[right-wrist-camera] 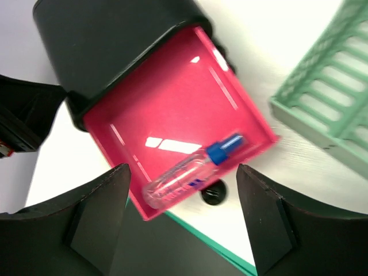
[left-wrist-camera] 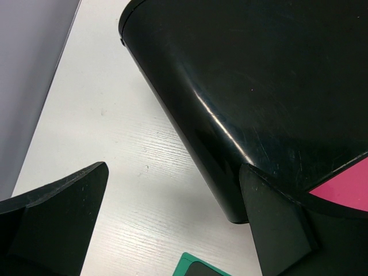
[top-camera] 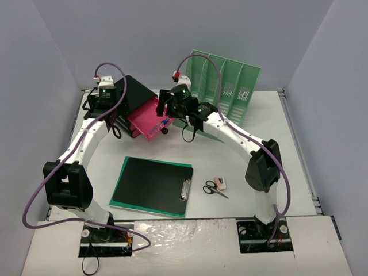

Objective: Organize the desk

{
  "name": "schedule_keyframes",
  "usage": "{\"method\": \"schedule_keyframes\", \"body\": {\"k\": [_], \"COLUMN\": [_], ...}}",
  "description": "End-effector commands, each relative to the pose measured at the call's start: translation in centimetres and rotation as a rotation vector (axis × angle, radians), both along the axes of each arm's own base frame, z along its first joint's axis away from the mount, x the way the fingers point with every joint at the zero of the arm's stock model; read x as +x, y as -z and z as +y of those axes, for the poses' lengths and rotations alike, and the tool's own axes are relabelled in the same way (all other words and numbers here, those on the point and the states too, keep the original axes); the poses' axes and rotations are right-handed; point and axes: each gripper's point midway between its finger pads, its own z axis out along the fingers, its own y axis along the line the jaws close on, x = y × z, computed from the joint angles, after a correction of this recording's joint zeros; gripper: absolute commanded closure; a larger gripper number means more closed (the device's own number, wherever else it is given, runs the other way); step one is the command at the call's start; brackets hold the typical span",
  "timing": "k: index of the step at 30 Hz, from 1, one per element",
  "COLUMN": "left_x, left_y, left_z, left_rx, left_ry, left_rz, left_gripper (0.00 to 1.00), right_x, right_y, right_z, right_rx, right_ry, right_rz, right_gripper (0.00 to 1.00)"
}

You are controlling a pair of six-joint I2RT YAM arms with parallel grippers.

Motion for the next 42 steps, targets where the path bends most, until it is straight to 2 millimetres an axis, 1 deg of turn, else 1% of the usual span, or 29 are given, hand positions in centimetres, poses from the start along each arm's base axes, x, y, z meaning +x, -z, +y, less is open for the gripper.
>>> {"method": "schedule_keyframes", "body": {"k": [1, 6, 7, 8, 9, 12, 20, 24, 32, 36, 41, 42], "left_x": [0.0, 0.0, -0.1, -0.1, -0.1, -0.1, -0.3, -0.2, -0.2, 0.0, 0.3, 0.3], "left_y": [-2.2, -2.1, -1.9, -1.9, -1.9, -1.9, -2.0, -1.9, -1.7, -1.6, -1.5, -1.2], "left_z": [0.3, 0.2, 0.2, 0.2, 0.2, 0.2, 0.4, 0.3, 0.3, 0.3, 0.4, 0.4], "left_rx": [0.005, 0.003, 0.001, -0.002, -0.002, -0.004, 0.006, 0.005, 0.010, 0.017, 0.024, 0.023], "left_ry": [-0.001, -0.003, -0.004, -0.005, -0.005, -0.007, -0.008, -0.007, -0.001, 0.003, 0.002, 0.003], "left_rz": [-0.036, -0.034, -0.031, -0.029, -0.030, -0.032, -0.026, -0.024, -0.014, -0.010, -0.004, 0.004], "left_gripper": [0.03, 0.03, 0.03, 0.03, 0.03, 0.03, 0.03, 0.03, 0.03, 0.03, 0.03, 0.03], "right_x": [-1.6, -3.8, -3.9, -4.3, -4.5, -4.8, -4.7, -4.6, -4.9, -4.1, -2.6, -2.3], "right_y": [0.5, 5.7, 6.1, 7.1, 7.6, 8.6, 9.7, 10.7, 11.5, 11.8, 11.5, 12.1], "right_z": [-3.7, -5.5, -5.6, -5.7, -5.8, -5.8, -5.1, -3.5, -0.8, -0.1, 0.2, 0.2], "right_rx": [-0.129, -0.256, -0.268, -0.290, -0.301, -0.312, -0.326, -0.310, -0.282, -0.282, -0.294, -0.300], "right_ry": [0.075, 0.076, 0.074, 0.071, 0.067, 0.062, 0.048, 0.027, -0.018, -0.020, -0.004, -0.004], "right_rz": [-0.040, 0.019, 0.021, 0.033, 0.037, 0.035, -0.009, -0.057, -0.149, -0.188, -0.241, -0.240], "right_gripper": [0.29, 0.31, 0.31, 0.32, 0.32, 0.33, 0.33, 0.36, 0.39, 0.39, 0.39, 0.39]}}
